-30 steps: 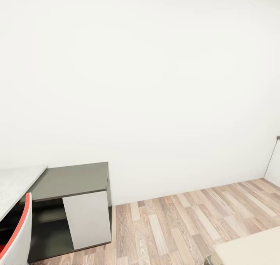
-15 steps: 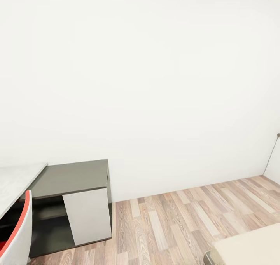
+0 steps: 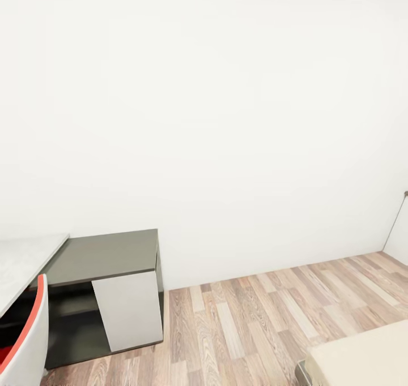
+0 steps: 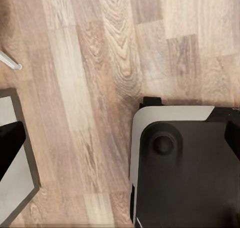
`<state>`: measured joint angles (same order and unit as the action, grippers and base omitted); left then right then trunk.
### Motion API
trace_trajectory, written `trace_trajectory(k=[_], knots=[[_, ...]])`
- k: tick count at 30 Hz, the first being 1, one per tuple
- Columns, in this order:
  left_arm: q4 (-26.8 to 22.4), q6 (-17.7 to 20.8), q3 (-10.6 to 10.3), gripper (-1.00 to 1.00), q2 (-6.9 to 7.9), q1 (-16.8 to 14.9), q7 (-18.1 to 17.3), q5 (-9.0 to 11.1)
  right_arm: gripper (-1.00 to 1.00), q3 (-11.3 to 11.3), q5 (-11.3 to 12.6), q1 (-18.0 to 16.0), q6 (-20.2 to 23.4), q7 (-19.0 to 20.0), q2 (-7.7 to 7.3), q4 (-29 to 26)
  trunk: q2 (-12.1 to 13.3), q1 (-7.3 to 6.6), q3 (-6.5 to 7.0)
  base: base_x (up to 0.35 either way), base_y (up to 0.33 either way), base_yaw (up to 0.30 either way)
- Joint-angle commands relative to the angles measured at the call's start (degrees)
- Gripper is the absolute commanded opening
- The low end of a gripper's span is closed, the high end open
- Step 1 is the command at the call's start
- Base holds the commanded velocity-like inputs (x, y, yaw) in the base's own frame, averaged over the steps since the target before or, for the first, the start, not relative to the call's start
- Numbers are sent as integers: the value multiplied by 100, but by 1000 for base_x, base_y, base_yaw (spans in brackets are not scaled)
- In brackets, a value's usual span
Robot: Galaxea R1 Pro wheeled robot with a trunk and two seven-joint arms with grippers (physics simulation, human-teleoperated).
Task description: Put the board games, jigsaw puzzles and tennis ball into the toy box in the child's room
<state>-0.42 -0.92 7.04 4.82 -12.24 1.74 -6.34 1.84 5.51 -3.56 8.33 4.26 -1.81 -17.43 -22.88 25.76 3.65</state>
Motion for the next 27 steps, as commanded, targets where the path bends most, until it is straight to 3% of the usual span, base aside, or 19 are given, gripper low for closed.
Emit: trace_trajectory(k=[1,5,13,18,27], knots=[[4,-12,48,100,-15,17,31,-60,100,19,57,4,-47,-16,-4,16,-4,2,-5,0,0,0],[6,-14,50,100,-44,66,100,-60,100,20,59,8,-260,-86,-6,107,-4,2,-13,0,0,0],[7,-45,52,100,-193,225,683,-46,100,59,69,13,-542,-418,-6,440,-4,2,-18,0,0,0],[7,-59,52,100,-285,316,1008,64,100,67,62,13,-572,-654,-5,500,-4,2,-18,0,0,0],[6,-121,52,100,-378,496,1170,239,100,54,62,13,-610,-1002,-4,534,-4,2,-18,0,0,0]])
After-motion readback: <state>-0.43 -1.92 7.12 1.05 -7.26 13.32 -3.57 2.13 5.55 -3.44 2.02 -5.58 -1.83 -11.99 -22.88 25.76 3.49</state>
